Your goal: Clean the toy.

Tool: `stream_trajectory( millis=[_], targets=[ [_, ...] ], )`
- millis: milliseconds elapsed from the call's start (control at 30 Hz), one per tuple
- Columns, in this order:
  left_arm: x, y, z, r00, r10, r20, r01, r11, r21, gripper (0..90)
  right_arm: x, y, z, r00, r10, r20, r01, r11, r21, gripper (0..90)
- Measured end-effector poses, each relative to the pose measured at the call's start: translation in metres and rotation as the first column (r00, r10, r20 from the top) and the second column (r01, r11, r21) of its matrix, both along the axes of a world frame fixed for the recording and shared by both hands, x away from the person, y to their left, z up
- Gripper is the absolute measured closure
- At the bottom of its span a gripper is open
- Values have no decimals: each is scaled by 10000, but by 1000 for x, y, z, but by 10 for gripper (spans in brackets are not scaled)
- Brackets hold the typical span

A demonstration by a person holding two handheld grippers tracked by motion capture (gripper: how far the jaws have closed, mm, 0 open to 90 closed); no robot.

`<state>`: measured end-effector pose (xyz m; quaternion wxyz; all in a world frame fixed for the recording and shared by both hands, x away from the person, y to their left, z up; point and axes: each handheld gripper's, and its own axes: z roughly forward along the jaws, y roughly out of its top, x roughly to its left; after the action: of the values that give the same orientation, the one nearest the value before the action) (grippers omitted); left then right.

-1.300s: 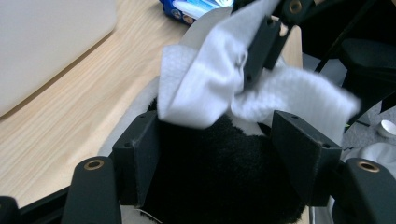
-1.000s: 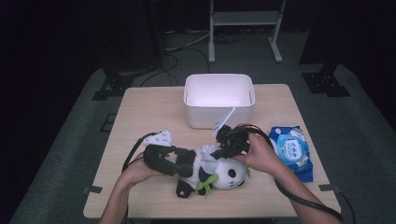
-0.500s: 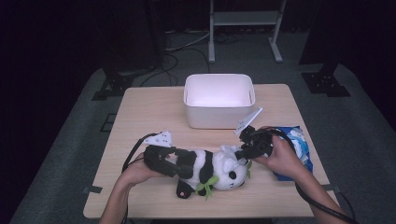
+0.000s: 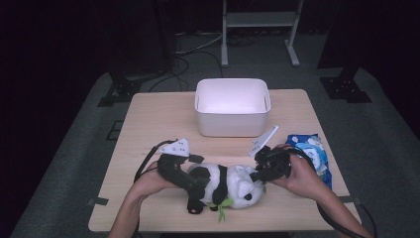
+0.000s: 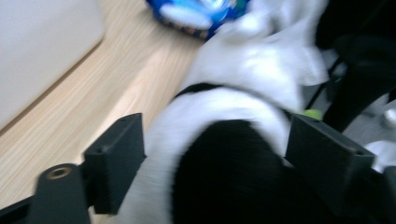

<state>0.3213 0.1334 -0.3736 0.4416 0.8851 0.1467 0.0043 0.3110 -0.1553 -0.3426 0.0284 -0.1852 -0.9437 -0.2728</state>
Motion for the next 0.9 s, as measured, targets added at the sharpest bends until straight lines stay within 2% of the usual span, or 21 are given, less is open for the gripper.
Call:
stream_trajectory(
  millis=[33, 133, 167, 233, 300, 367, 433, 567, 667, 700, 800, 900],
  targets=[
    [1, -4, -5, 9998, -108, -151, 111, 9997, 197, 147, -2, 1, 2, 10000, 90, 23, -90, 9999, -111, 844],
    [2, -9, -8, 9997, -136, -215, 147, 9986, 504, 135, -3, 5, 8, 9993, 150, 354, -137, 9993, -352, 845],
    [1, -11, -8, 9996, -196, -209, 207, 9983, 546, 136, -2, 7, 10, 9987, 150, 496, -135, 9994, -308, 846],
    [0, -13, -7, 9989, -445, -150, 454, 9967, 670, 138, 1, 9, 13, 9984, 53, 563, -63, 9998, 186, 846],
    [0, -16, -7, 9988, -496, -31, 497, 9961, 723, 205, 6, 12, 14, 9980, -84, 633, 59, 9992, 405, 845],
    [2, -17, -5, 9991, -413, 52, 408, 9959, 804, 303, 14, 14, 7, 9995, -128, 288, 119, 9994, 322, 846],
    [5, -20, -3, 9993, -306, 214, 288, 9966, 770, 373, 20, 13, 5, 9996, -246, 152, 240, 9990, 390, 846],
    [22, -35, 4, 9983, -368, 454, 318, 9937, 1078, 429, 32, 3, 8, 9975, -702, 123, 699, 9973, 243, 846],
    [37, -49, 13, 9941, -587, 911, 455, 9889, 1414, 504, 44, -7, 9, 9917, -1246, 306, 1244, 9922, 88, 847],
    [41, -54, 15, 9935, -522, 1009, 375, 9891, 1422, 516, 49, -10, 9, 9895, -1418, 265, 1417, 9899, 75, 847],
    [50, -60, 17, 9946, -654, 806, 509, 9840, 1708, 501, 60, -17, 6, 9831, -1832, 22, 1831, 9830, 105, 847],
    [47, -52, 15, 9980, -601, 215, 572, 9919, 1136, 450, 57, -17, 2, 9870, -1596, -196, 1603, 9860, 451, 848]
  ],
)
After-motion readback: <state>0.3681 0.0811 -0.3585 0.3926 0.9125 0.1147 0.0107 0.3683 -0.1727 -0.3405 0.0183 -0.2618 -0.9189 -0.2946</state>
